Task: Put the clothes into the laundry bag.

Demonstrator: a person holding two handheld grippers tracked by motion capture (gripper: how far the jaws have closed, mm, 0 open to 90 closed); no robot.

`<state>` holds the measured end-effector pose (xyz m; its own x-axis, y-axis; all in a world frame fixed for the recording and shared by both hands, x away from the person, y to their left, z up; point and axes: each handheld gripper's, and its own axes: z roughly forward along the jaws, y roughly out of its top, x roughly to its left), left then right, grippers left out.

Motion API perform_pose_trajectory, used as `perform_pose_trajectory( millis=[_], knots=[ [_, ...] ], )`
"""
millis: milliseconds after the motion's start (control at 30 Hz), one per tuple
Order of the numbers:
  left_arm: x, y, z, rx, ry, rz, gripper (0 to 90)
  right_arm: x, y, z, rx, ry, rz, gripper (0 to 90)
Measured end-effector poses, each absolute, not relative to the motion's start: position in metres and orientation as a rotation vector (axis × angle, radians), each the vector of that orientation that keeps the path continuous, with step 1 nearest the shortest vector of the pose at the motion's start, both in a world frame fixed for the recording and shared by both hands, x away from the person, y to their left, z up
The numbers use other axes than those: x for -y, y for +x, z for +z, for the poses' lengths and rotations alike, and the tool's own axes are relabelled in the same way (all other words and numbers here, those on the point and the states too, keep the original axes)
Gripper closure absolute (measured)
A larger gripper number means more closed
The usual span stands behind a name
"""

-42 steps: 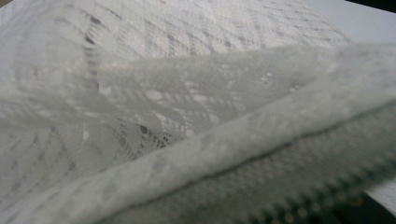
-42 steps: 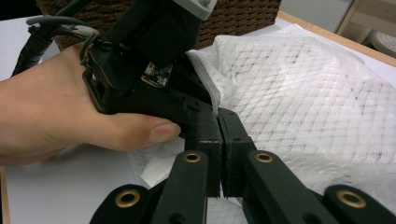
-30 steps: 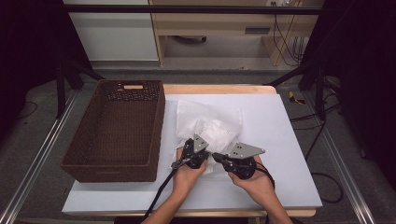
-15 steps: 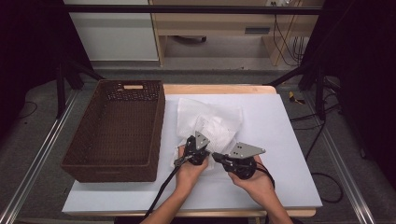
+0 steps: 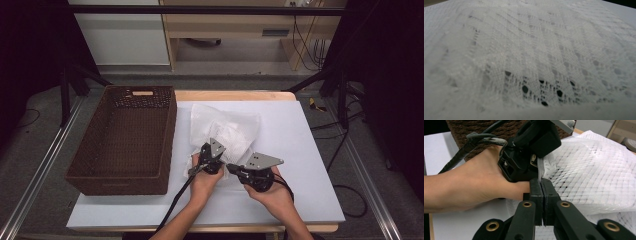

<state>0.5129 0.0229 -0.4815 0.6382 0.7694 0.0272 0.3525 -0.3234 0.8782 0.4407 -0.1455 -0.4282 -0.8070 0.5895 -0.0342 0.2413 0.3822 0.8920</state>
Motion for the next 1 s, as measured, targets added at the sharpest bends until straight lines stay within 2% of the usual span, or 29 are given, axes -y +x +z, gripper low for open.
perform_pose_trajectory(
  millis=[1000],
  knots=[
    [-0.021, 0.529, -0.482, -0.909, 1.919, 0.604, 90.0, 0.149, 0.442, -0.428, -2.298, 0.733, 1.400, 89.2]
  ],
)
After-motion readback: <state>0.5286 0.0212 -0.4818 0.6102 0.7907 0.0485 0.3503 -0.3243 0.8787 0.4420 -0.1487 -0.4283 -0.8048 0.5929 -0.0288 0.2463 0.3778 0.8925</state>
